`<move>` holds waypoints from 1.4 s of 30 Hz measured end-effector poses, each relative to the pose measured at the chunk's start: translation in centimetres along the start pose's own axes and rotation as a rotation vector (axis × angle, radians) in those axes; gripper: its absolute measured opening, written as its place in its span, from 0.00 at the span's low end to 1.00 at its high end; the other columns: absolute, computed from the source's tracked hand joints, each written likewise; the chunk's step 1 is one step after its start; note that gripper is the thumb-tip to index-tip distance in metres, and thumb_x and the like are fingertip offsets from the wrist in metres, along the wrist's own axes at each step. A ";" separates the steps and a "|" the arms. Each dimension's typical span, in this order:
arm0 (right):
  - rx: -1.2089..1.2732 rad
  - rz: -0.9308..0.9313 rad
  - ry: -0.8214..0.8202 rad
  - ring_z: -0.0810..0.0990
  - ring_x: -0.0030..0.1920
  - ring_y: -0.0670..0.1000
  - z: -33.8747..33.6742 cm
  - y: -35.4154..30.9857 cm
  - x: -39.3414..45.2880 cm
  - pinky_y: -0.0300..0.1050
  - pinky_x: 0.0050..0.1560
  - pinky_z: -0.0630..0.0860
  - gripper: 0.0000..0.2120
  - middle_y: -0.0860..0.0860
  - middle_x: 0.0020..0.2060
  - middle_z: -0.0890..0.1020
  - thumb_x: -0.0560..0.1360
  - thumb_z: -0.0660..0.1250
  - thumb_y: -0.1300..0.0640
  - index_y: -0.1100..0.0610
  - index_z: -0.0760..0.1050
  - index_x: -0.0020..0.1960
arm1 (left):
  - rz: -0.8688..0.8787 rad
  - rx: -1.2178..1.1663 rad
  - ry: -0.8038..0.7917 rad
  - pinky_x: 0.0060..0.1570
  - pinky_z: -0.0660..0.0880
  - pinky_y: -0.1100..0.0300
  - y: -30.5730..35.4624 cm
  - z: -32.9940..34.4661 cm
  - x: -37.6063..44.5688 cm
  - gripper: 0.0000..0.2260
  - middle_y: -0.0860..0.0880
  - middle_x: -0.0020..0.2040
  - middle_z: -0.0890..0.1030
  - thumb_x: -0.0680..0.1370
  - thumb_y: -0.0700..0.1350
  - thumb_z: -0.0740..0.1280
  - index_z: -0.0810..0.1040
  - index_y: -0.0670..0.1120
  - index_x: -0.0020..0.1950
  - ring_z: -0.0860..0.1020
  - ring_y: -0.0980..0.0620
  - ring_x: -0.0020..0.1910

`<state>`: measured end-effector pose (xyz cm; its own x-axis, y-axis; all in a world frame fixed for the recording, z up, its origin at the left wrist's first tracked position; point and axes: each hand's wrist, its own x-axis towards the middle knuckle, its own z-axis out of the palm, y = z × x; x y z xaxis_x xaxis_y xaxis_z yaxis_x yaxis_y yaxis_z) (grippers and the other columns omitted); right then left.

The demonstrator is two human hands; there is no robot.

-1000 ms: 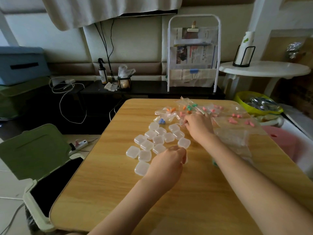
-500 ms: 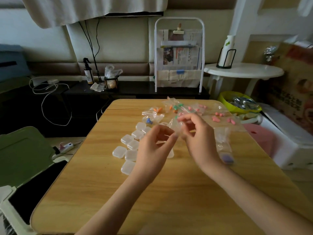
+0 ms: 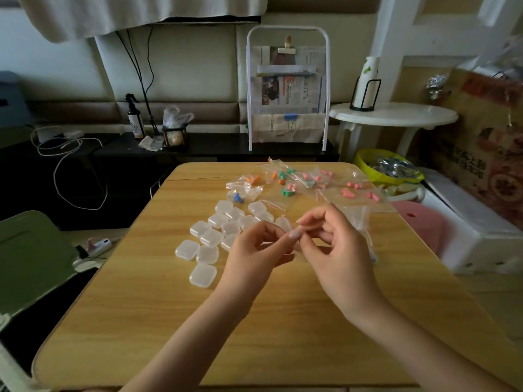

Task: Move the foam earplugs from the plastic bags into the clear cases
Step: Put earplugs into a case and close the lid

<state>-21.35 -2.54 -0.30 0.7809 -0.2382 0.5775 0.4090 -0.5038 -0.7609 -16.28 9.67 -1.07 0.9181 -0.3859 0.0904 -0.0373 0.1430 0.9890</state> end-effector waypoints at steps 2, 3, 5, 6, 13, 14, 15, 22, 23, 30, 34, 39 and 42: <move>-0.035 -0.008 0.007 0.82 0.46 0.42 0.0 0.3 -0.1 0.37 0.41 0.80 0.10 0.44 0.40 0.80 0.74 0.69 0.68 0.54 0.73 0.46 | 0.017 0.026 0.020 0.46 0.80 0.59 -0.1 0.1 0.0 0.09 0.43 0.38 0.80 0.72 0.43 0.72 0.77 0.39 0.41 0.82 0.52 0.40; -0.056 -0.019 0.014 0.82 0.46 0.43 0.0 0.5 -0.1 0.38 0.41 0.80 0.10 0.44 0.40 0.80 0.74 0.69 0.68 0.54 0.73 0.45 | 0.031 0.049 0.038 0.44 0.80 0.60 -0.1 0.1 0.1 0.07 0.43 0.38 0.81 0.74 0.41 0.71 0.77 0.39 0.40 0.82 0.52 0.39; -0.104 -0.067 0.007 0.81 0.44 0.45 -0.2 0.6 -0.1 0.42 0.41 0.81 0.10 0.45 0.39 0.79 0.73 0.68 0.69 0.56 0.72 0.43 | 0.076 0.136 0.061 0.42 0.80 0.60 -0.3 0.1 0.1 0.06 0.43 0.38 0.81 0.76 0.40 0.69 0.77 0.40 0.40 0.82 0.51 0.39; -0.144 -0.113 -0.008 0.81 0.43 0.45 -0.3 0.7 -0.2 0.42 0.40 0.80 0.10 0.46 0.38 0.78 0.73 0.68 0.70 0.56 0.73 0.43 | 0.107 0.204 0.071 0.41 0.80 0.59 -0.4 0.1 0.1 0.06 0.43 0.38 0.81 0.76 0.39 0.69 0.77 0.41 0.39 0.81 0.50 0.39; -0.319 -0.222 -0.038 0.77 0.39 0.44 -0.2 1.0 -0.3 0.40 0.37 0.75 0.10 0.46 0.38 0.77 0.70 0.68 0.72 0.57 0.76 0.42 | 0.232 0.438 0.110 0.41 0.77 0.54 -0.6 0.3 -0.1 0.06 0.46 0.34 0.80 0.74 0.37 0.67 0.75 0.43 0.37 0.79 0.48 0.38; -0.315 -0.217 -0.038 0.77 0.38 0.44 -0.1 1.1 -0.3 0.38 0.36 0.74 0.11 0.46 0.38 0.77 0.71 0.68 0.72 0.57 0.76 0.42 | 0.246 0.463 0.109 0.40 0.76 0.55 -0.6 0.3 -0.2 0.05 0.46 0.34 0.79 0.73 0.37 0.67 0.75 0.42 0.37 0.78 0.48 0.38; -0.325 -0.220 -0.043 0.76 0.38 0.44 0.0 1.1 -0.4 0.36 0.35 0.73 0.11 0.45 0.37 0.76 0.71 0.68 0.72 0.57 0.75 0.42 | 0.259 0.490 0.111 0.39 0.74 0.56 -0.5 0.4 -0.2 0.04 0.46 0.34 0.79 0.73 0.38 0.67 0.75 0.41 0.37 0.78 0.49 0.38; -0.447 -0.264 -0.040 0.71 0.36 0.46 0.9 1.2 -1.1 0.38 0.31 0.68 0.14 0.46 0.37 0.73 0.69 0.70 0.71 0.55 0.69 0.43 | 0.304 0.581 0.136 0.32 0.68 0.61 -0.6 0.5 -0.3 0.08 0.45 0.32 0.76 0.73 0.40 0.67 0.73 0.40 0.36 0.72 0.50 0.32; -0.454 -0.272 -0.034 0.71 0.36 0.46 1.0 1.2 -1.1 0.38 0.31 0.67 0.15 0.46 0.37 0.73 0.69 0.70 0.71 0.55 0.68 0.43 | 0.301 0.599 0.139 0.31 0.67 0.60 -0.6 0.5 -0.2 0.09 0.45 0.32 0.76 0.74 0.40 0.67 0.72 0.39 0.36 0.71 0.49 0.32; -0.512 -0.110 -0.056 0.72 0.36 0.47 0.2 2.2 -0.1 0.52 0.34 0.75 0.11 0.44 0.39 0.69 0.72 0.65 0.66 0.50 0.71 0.44 | 0.305 0.707 0.180 0.31 0.64 0.64 -0.8 -0.2 -0.5 0.09 0.52 0.29 0.68 0.73 0.37 0.66 0.69 0.41 0.35 0.64 0.56 0.29; -0.611 -0.113 -0.211 0.74 0.41 0.49 0.0 2.5 -0.3 0.55 0.33 0.77 0.10 0.44 0.46 0.71 0.75 0.65 0.62 0.48 0.80 0.48 | 0.293 0.676 0.184 0.30 0.65 0.65 -0.5 -0.5 -0.7 0.08 0.51 0.30 0.72 0.74 0.40 0.66 0.72 0.40 0.36 0.66 0.57 0.29; -0.555 -0.007 -0.484 0.73 0.55 0.45 -0.4 1.8 0.0 0.49 0.42 0.75 0.10 0.40 0.61 0.68 0.80 0.57 0.52 0.47 0.78 0.51 | 0.372 0.664 0.050 0.32 0.66 0.68 -0.1 -0.1 -1.6 0.12 0.55 0.29 0.71 0.73 0.39 0.68 0.69 0.49 0.33 0.69 0.59 0.31; -0.418 0.104 -0.569 0.74 0.53 0.40 -0.7 2.0 0.3 0.37 0.42 0.67 0.10 0.39 0.57 0.72 0.81 0.58 0.52 0.46 0.77 0.54 | 0.414 0.630 -0.005 0.33 0.68 0.66 0.1 -0.1 -1.9 0.11 0.54 0.31 0.73 0.74 0.41 0.69 0.71 0.48 0.34 0.70 0.59 0.32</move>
<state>-20.62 -4.16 -1.45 0.9780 0.1107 0.1769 0.1926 -0.8055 -0.5604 -17.98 10.48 -1.20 0.7784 -0.4184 0.4680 -0.5987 -0.2704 0.7540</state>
